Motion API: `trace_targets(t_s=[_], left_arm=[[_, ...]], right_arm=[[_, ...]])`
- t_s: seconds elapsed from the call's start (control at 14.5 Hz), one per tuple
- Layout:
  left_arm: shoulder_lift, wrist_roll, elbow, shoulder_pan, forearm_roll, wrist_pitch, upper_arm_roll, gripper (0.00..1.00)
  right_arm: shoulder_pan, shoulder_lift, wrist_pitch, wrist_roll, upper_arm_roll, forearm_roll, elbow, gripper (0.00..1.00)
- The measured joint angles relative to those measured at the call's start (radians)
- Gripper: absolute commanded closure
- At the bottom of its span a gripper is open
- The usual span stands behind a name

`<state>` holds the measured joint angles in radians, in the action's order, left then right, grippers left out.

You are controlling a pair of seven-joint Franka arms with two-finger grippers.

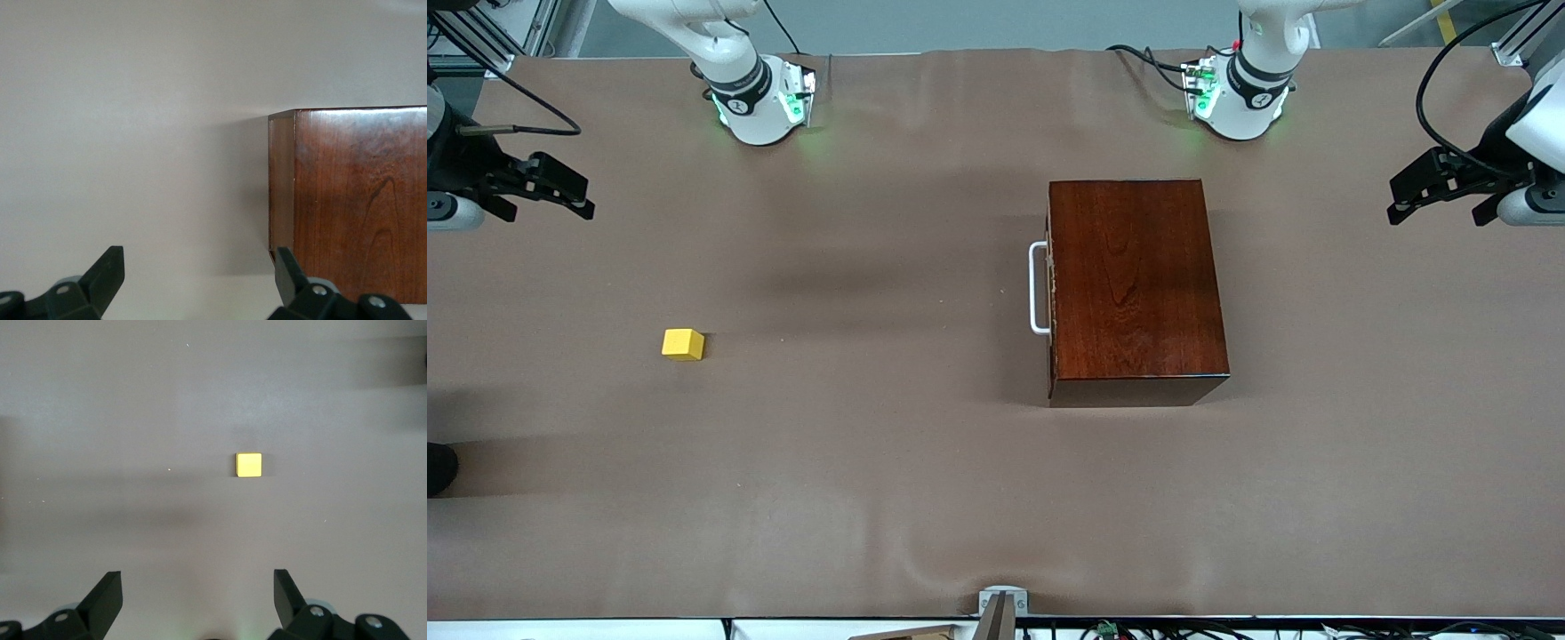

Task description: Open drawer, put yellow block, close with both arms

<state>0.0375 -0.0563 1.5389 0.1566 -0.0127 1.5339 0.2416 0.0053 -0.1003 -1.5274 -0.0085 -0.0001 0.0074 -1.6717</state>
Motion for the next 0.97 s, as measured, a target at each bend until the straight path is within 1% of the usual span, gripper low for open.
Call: trace_targets(t_s=[0.69,0.83,0.97], left_arm=[[-0.002,0.004,0.000,-0.006,0.000,-0.005,0.004,0.00],[-0.014,0.006,0.000,-0.032,0.001,-0.005,0.013,0.00],[-0.041,-0.002,0.000,-0.083,0.033,-0.003,0.022,0.00]], right_arm=[[0.000,0.000,0.000,0.000,0.000,0.000,0.000,0.00],[0.000,0.000,0.000,0.000,0.000,0.000,0.000,0.00],[0.000,0.000,0.000,0.000,0.000,0.000,-0.001,0.00]])
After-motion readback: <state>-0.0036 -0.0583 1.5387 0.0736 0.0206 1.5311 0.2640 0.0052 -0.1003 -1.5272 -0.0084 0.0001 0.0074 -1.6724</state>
